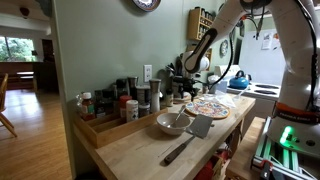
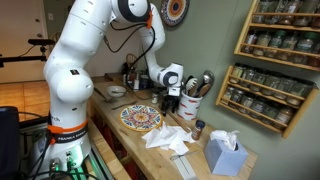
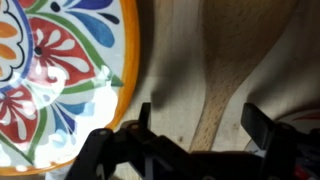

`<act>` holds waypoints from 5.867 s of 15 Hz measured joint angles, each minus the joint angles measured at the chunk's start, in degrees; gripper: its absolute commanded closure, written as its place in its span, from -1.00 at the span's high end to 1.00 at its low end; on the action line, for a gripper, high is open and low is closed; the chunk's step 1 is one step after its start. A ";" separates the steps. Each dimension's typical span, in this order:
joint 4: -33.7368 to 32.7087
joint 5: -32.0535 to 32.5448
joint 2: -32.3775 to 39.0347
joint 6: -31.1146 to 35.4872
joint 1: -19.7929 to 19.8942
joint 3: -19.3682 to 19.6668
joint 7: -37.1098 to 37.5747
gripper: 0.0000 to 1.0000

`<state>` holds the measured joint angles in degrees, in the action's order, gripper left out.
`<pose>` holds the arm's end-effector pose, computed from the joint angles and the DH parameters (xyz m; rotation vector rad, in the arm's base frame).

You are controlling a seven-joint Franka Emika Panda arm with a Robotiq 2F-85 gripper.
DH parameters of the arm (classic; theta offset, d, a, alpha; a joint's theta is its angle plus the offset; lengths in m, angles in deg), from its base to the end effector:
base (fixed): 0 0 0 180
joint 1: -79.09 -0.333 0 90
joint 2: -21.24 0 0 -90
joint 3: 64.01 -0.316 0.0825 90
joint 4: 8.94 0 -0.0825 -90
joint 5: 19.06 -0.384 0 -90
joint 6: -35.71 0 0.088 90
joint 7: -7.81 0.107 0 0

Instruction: Put the wooden spoon in the silver container

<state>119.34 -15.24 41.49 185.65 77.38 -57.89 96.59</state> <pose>0.5468 -0.0415 0.2127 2.2047 -2.1857 0.1035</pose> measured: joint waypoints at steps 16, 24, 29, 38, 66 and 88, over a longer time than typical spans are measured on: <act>-0.59 -2.89 -0.54 0.15 -0.87 0.88 0.06 -0.89; 2.94 -13.30 -10.34 -5.47 2.51 0.27 -9.81 -0.89; 3.64 -27.01 -19.12 -19.81 6.70 0.33 -28.61 -0.89; 4.25 -41.77 -32.72 -42.35 7.94 1.97 -40.47 -0.89; -2.85 -93.50 -20.34 -23.44 10.80 2.69 -41.61 -0.89; -3.45 -94.55 -16.64 -4.15 9.10 0.95 -41.67 0.20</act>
<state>115.89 -109.79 24.85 181.50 86.48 -56.94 54.93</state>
